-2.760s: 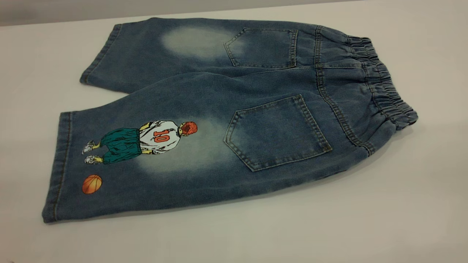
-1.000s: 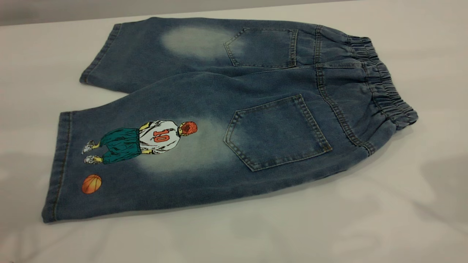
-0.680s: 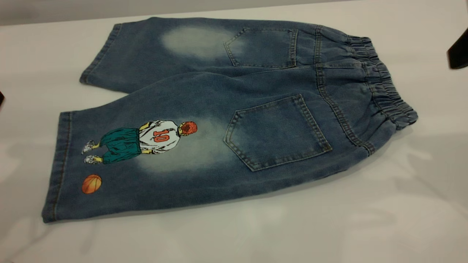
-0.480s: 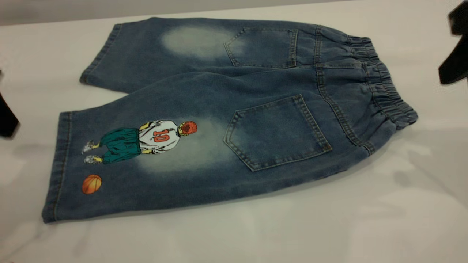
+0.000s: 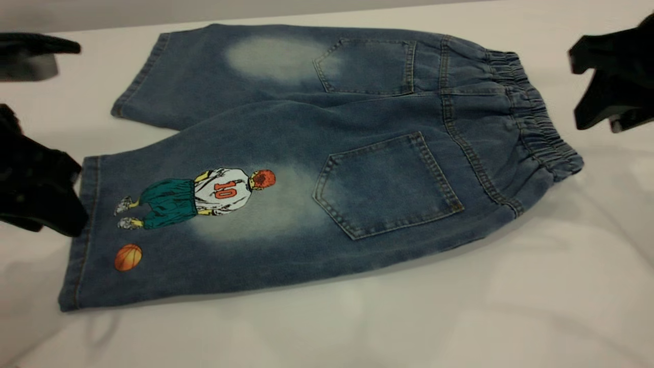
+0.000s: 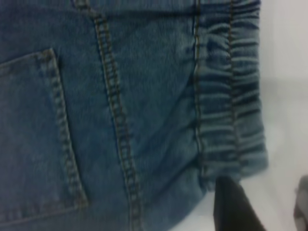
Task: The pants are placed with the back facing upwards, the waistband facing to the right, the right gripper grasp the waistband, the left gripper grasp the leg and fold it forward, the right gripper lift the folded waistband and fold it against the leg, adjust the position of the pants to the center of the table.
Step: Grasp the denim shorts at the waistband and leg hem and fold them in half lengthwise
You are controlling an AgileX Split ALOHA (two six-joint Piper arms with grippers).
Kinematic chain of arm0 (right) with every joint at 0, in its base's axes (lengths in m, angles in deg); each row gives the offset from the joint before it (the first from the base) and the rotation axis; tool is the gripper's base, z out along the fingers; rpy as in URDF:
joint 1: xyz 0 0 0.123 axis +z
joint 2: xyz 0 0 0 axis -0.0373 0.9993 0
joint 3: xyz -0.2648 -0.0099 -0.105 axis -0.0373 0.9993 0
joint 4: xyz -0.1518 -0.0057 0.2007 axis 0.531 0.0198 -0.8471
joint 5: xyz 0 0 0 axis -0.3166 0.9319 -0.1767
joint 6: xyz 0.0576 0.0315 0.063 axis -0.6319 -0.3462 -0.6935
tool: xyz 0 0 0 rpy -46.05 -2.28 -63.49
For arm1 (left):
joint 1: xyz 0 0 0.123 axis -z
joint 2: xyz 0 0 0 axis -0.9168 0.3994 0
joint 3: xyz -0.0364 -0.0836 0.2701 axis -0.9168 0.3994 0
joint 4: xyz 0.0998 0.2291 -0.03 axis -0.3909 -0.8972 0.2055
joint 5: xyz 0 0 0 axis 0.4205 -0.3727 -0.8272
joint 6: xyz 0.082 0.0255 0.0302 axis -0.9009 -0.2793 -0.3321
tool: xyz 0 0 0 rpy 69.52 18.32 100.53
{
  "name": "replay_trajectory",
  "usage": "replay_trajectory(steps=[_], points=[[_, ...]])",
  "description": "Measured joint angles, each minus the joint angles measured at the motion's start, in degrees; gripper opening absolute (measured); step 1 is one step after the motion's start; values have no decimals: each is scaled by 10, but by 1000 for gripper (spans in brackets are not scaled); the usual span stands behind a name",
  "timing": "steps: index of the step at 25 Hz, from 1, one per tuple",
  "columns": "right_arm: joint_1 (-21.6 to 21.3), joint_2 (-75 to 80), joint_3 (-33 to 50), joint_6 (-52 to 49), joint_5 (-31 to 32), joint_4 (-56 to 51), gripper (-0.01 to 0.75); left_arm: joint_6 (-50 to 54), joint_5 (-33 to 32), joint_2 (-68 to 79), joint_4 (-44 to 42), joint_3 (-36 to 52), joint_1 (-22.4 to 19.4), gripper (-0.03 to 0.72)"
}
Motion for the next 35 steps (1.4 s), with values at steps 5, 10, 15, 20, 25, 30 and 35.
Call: replay_trajectory(steps=[5, 10, 15, 20, 25, 30, 35], points=[[0, 72, -41, 18, -2, 2, 241, 12, -7, 10, -1, 3, 1, 363], [0, 124, -64, 71, -11, 20, 241, 15, -14, 10, -1, 3, 1, 363], [0, 138, -64, 82, -21, 32, 265, 15, -24, 10, -2, 3, 1, 363], [0, 138, -64, 86, -10, 31, 332, 16, -29, 10, -2, 3, 1, 363], [0, 138, -64, 100, 17, 30, 353, 16, -52, 10, -2, 3, 1, 363], [0, 138, -64, 108, 32, 30, 353, 16, -51, 10, -2, 5, 1, 363], [0, 138, -64, 111, 27, 30, 353, 33, -47, 10, -2, 27, 1, 363]])
